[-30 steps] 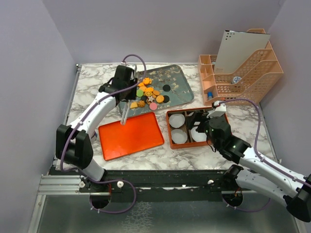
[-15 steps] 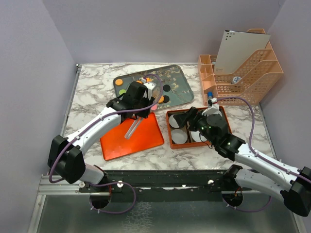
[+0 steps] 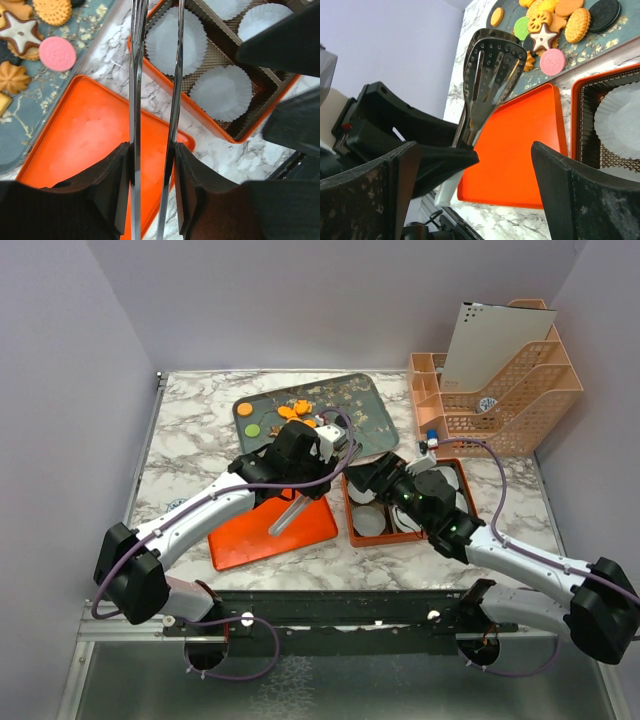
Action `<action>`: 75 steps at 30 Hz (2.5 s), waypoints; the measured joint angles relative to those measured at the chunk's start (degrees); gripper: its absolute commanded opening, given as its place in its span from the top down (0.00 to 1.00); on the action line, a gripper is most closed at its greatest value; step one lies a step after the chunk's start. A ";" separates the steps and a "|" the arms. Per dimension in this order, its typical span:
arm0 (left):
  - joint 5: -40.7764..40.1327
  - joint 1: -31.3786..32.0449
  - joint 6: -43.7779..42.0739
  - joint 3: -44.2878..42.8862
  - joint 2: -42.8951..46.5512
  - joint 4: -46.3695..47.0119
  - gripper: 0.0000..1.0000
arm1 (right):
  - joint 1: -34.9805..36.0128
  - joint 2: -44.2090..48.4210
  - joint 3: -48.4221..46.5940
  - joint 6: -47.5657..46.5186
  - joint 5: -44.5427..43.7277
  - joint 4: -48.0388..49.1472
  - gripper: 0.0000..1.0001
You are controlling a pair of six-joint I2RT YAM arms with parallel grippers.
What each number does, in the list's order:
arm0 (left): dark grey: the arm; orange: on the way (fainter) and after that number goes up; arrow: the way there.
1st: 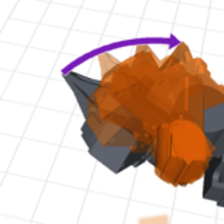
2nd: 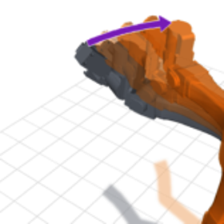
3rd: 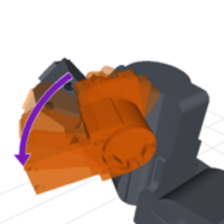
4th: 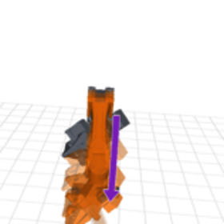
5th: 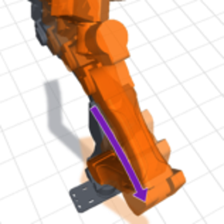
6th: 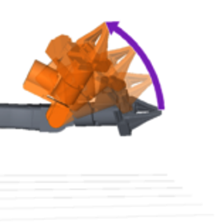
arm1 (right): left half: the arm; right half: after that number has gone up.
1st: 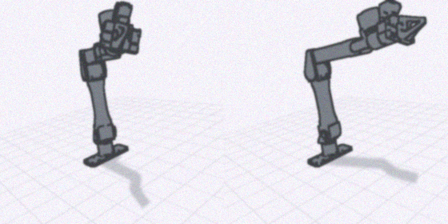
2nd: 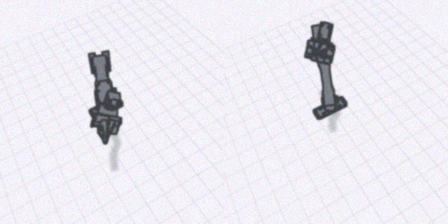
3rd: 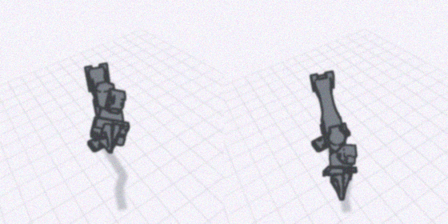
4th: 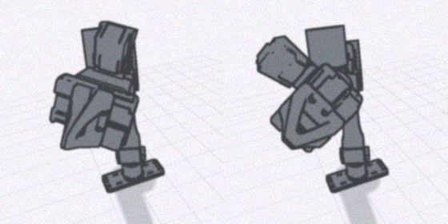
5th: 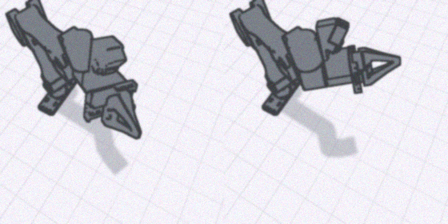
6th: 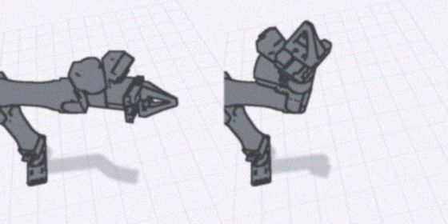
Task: Pack the cookies
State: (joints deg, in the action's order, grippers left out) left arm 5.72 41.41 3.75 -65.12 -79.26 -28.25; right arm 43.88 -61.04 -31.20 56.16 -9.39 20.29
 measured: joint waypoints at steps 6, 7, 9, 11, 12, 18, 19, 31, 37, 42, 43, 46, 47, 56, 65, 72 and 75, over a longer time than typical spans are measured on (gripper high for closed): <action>1.60 2.32 -0.17 0.57 1.09 0.79 0.59 | 0.00 -1.75 0.33 3.85 -2.32 2.47 0.00; 1.70 2.60 -0.20 0.66 1.29 0.85 0.59 | 0.00 -1.97 0.44 4.20 -2.75 2.73 0.00; 1.95 3.13 -0.24 0.87 1.70 1.18 0.59 | 0.00 -2.36 0.66 5.01 -3.72 2.91 0.00; 2.45 3.58 -0.31 1.03 2.03 1.36 0.59 | 0.00 -2.89 0.68 5.75 -4.66 3.19 0.01; 2.78 3.82 -0.37 1.09 2.14 1.53 0.59 | 0.00 -3.17 0.68 5.99 -5.03 3.37 0.01; 3.28 5.51 -0.96 1.31 2.34 2.08 0.59 | 0.00 -3.76 0.85 7.41 -6.40 4.79 0.08; 3.28 5.75 -1.14 1.42 2.36 2.25 0.59 | 0.00 -3.78 0.85 7.52 -6.54 4.96 0.09; 3.28 7.91 -2.43 2.58 3.15 2.60 0.59 | 0.00 -3.15 3.37 10.73 -8.98 6.23 0.28; 3.26 9.29 -4.02 4.09 4.72 3.21 0.57 | 0.00 -0.79 4.39 11.93 -10.29 6.75 0.39; 3.23 9.35 -4.48 4.20 4.81 3.65 0.51 | -0.02 0.42 5.31 12.68 -10.58 8.02 0.50; 3.21 9.35 -4.48 4.20 4.81 3.74 0.48 | -0.02 0.55 5.57 12.90 -10.62 8.33 0.52; 2.99 9.55 -4.52 4.35 4.81 4.15 0.36 | -0.13 0.83 6.14 13.73 -10.71 8.81 0.59; 2.78 10.05 -4.59 4.94 4.92 5.09 0.24 | -0.42 1.07 6.43 14.38 -10.80 8.83 0.59; -1.14 9.94 -3.37 7.82 8.46 9.77 0.07 | -1.55 2.91 6.43 17.27 -11.30 8.07 0.59; -1.27 9.84 -6.91 11.23 13.66 12.87 0.01 | -6.23 3.30 6.43 20.41 -6.23 6.43 0.59; 0.79 9.66 -11.63 14.67 19.63 13.75 0.01 | -8.59 5.29 6.43 21.46 -1.99 5.77 0.59; 2.25 9.55 -12.22 14.71 19.50 14.60 0.01 | -8.76 5.86 6.43 21.90 -0.85 5.64 0.59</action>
State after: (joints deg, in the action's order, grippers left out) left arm 7.97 50.96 -8.47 -50.41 -59.77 -13.65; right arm 35.11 -55.18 -24.77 78.06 -10.24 25.93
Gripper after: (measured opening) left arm 0.987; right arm 0.506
